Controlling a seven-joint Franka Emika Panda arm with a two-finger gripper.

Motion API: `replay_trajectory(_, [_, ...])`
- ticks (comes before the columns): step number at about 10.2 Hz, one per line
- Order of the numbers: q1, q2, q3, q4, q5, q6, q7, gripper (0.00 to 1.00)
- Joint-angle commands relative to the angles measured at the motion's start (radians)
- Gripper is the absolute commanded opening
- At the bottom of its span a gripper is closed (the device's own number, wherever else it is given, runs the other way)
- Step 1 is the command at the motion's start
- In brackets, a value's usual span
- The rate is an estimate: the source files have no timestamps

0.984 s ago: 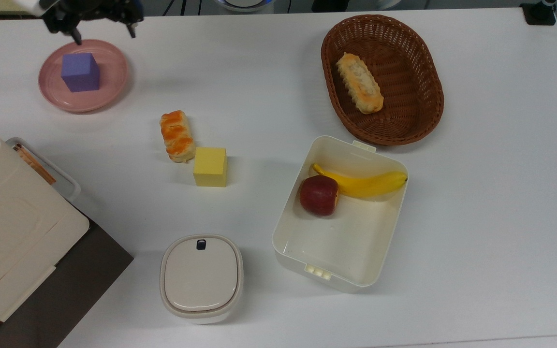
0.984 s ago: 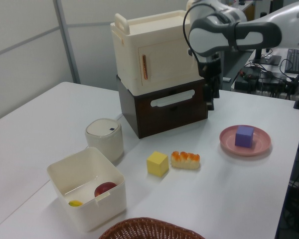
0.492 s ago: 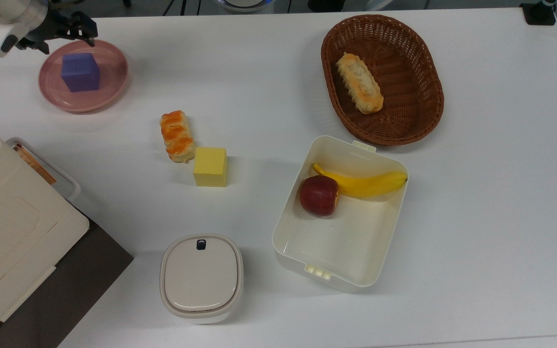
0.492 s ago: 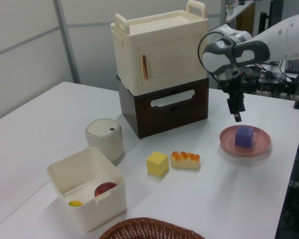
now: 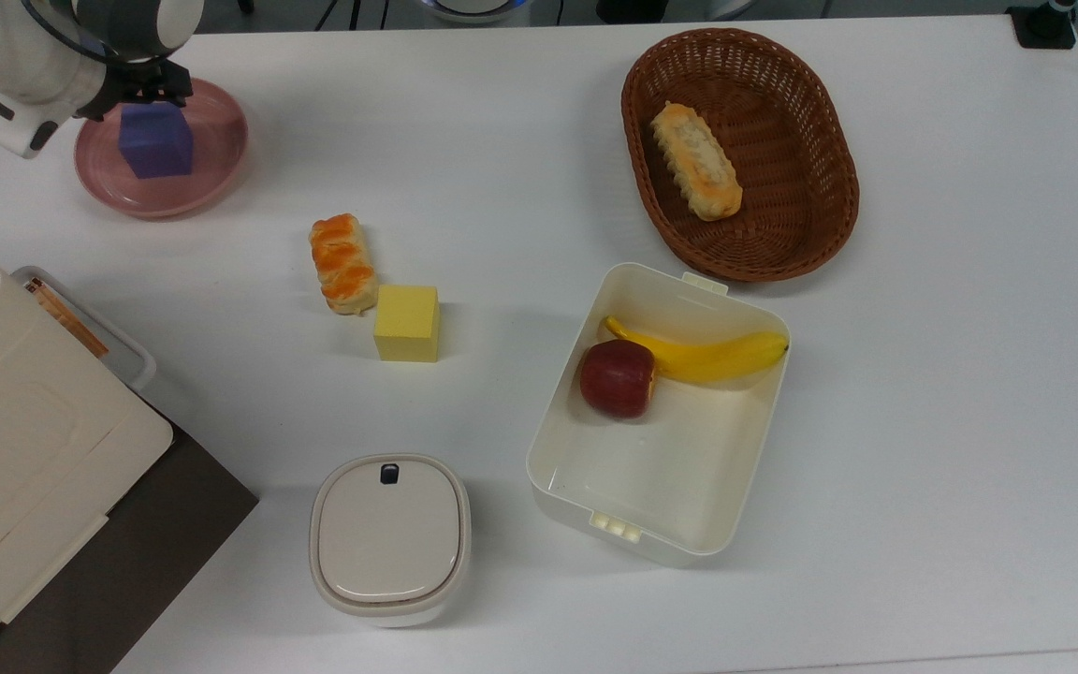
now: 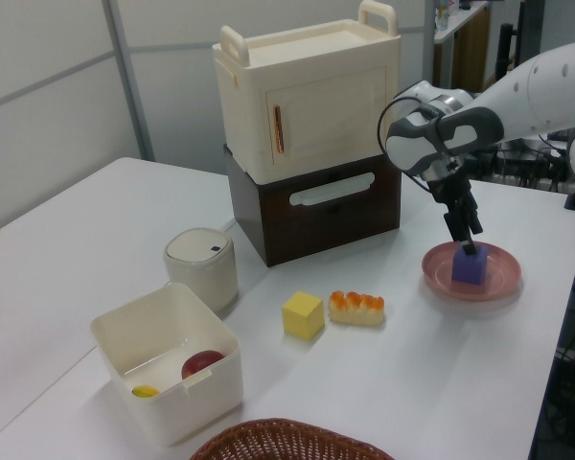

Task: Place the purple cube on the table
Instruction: 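Lower the gripper around the purple cube and close it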

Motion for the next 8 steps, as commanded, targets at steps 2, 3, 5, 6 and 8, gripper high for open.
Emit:
replay_trajectory(2, [0.008, 0.052, 0.011, 0.017, -0.017, 0.025, 0.092, 1.0])
replay_trajectory(3, [0.009, 0.063, 0.012, 0.017, -0.019, 0.028, 0.104, 1.0])
replay_trajectory(5, [0.009, 0.063, 0.013, 0.019, -0.019, 0.039, 0.103, 0.34])
replay_trajectory(6, [0.009, 0.055, 0.015, 0.02, -0.019, 0.033, 0.098, 0.16])
replay_trajectory(8, [0.049, 0.012, 0.013, 0.083, -0.019, -0.055, 0.098, 0.13])
